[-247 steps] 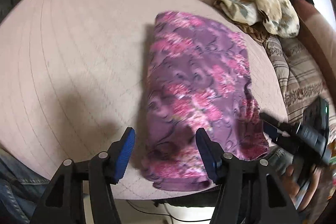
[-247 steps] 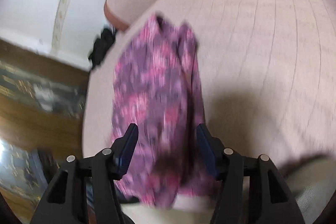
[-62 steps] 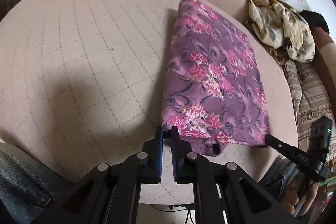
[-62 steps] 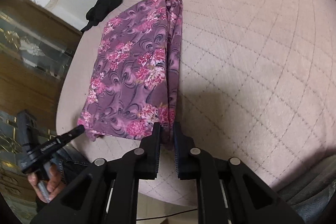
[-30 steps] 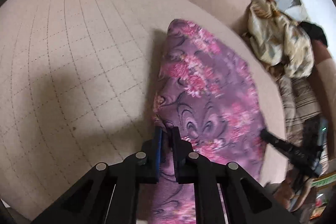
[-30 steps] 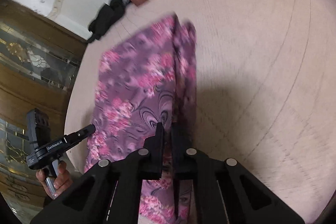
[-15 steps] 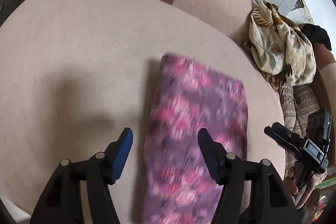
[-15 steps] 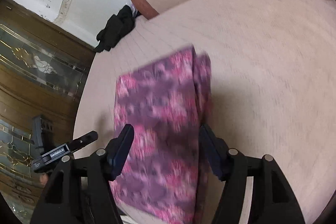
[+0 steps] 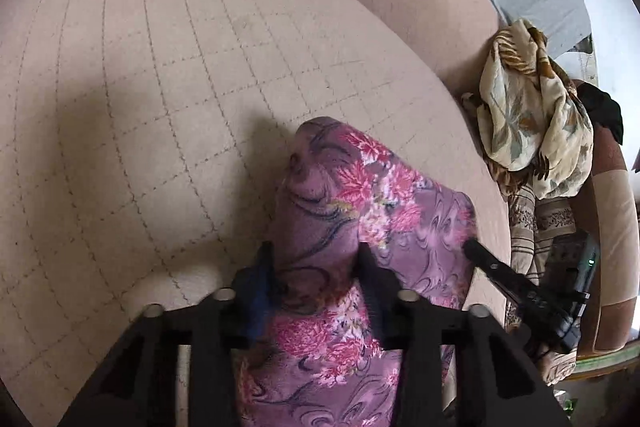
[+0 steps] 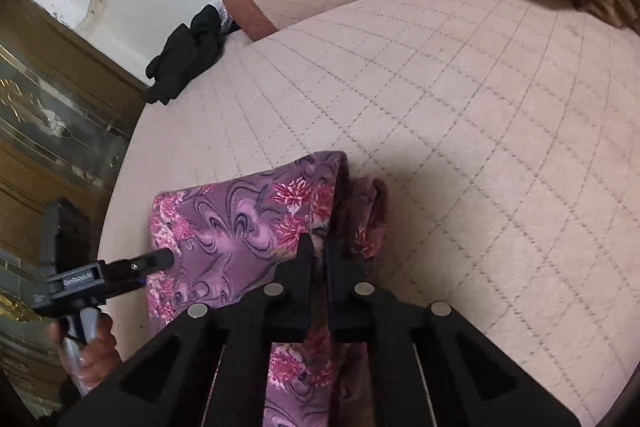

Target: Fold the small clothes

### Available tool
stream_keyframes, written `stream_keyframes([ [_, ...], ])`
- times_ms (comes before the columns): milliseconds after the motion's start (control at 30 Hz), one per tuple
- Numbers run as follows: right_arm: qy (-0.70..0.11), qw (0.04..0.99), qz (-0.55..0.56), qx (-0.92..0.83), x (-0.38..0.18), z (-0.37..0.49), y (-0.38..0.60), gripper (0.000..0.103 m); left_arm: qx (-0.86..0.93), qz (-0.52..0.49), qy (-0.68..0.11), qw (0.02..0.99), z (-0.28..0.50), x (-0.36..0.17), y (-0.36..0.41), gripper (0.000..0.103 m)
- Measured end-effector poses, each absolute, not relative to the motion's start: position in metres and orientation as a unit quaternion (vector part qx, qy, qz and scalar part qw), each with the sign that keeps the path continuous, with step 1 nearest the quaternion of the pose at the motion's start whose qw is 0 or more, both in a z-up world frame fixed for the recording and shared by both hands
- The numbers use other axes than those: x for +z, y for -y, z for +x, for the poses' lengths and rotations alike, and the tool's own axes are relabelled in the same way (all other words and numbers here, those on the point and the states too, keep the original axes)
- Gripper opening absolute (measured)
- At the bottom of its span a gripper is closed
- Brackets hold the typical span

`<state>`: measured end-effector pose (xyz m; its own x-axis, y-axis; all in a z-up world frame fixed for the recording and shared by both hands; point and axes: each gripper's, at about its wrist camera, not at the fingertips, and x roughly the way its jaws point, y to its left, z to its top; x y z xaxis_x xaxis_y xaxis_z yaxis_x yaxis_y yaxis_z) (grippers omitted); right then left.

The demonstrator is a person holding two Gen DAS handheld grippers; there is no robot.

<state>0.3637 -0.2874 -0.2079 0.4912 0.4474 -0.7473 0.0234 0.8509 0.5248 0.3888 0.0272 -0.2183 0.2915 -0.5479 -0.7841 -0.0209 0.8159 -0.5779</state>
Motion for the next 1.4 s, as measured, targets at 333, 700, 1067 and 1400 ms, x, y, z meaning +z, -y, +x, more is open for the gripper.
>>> stream_keyframes([
  [333,-0.488,0.819,0.275,0.130,-0.220,0.363,0.300,0.019,-0.160,-0.231,-0.563,0.777,0.388,-0.210,-0.027,0.047],
  [700,-0.505,0.801,0.287,0.148,-0.238,0.406,0.302,0.031,-0.169,-0.257,-0.562,0.768,0.439,-0.222,-0.027,0.049],
  [1067,-0.509,0.821,0.234,0.112,-0.246,0.406,0.298,0.005,-0.161,-0.205,-0.557,0.789,0.440,-0.225,-0.015,0.036],
  [1400,-0.492,0.809,0.293,0.130,-0.210,0.367,0.318,0.071,-0.137,-0.170,-0.548,0.808,0.403,-0.179,-0.027,0.062],
])
